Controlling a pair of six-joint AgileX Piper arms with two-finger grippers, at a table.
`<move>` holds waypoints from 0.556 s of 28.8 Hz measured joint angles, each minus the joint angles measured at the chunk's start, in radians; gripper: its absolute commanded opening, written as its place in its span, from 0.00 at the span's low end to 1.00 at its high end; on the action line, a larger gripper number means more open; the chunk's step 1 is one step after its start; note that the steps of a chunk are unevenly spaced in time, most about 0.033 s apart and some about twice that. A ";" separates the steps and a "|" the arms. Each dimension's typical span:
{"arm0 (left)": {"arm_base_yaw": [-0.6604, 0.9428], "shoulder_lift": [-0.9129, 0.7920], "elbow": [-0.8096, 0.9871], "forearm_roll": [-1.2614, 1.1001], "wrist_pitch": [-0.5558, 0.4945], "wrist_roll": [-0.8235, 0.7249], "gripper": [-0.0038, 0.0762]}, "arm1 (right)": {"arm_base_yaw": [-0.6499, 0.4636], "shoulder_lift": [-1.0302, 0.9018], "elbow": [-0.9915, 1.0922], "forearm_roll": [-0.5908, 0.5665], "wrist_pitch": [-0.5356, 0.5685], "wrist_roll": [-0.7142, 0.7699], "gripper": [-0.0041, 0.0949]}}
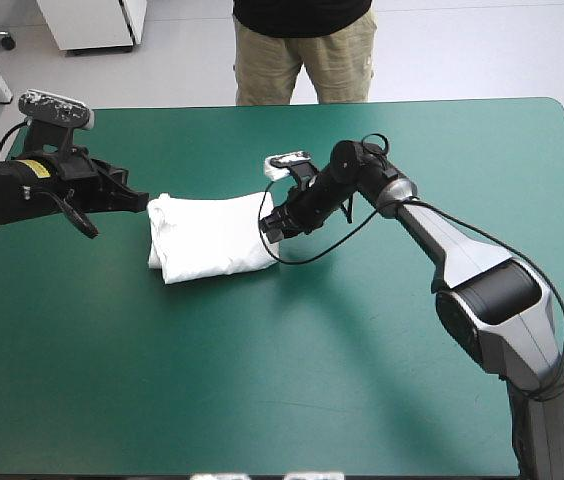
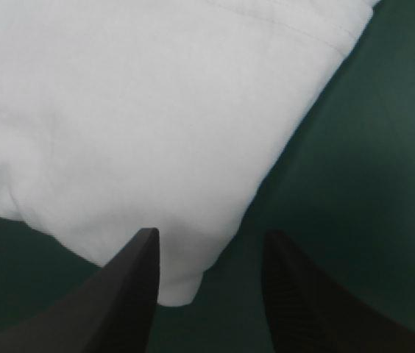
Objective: Fold the cloth
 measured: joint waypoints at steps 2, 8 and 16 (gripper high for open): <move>0.000 0.000 0.000 -0.003 0.000 0.000 0.04 | -0.022 -0.007 0.089 0.112 -0.075 -0.068 0.48; 0.000 0.000 0.000 -0.005 0.000 0.000 0.04 | -0.029 0.042 0.144 0.289 -0.143 -0.187 0.47; 0.000 0.000 0.000 -0.005 0.000 0.000 0.04 | -0.029 0.056 0.144 0.353 -0.140 -0.258 0.04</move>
